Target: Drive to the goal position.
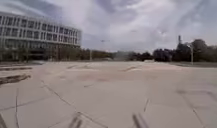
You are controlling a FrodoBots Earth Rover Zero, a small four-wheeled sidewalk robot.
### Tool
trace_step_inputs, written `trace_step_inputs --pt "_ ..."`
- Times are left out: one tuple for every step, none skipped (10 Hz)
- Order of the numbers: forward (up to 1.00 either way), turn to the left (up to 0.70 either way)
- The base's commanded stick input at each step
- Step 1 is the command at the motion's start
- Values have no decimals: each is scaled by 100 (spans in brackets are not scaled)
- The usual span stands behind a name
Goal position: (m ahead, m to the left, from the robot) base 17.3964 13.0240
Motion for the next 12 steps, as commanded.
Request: trace_step_inputs --pt "100 0" --pt "100 0" --pt "100 0" --pt "100 0" --pt "100 0" --pt "100 0" --pt "100 0" --pt "100 0" --pt "100 0" --pt "100 0" --pt "100 0" --pt "100 5"
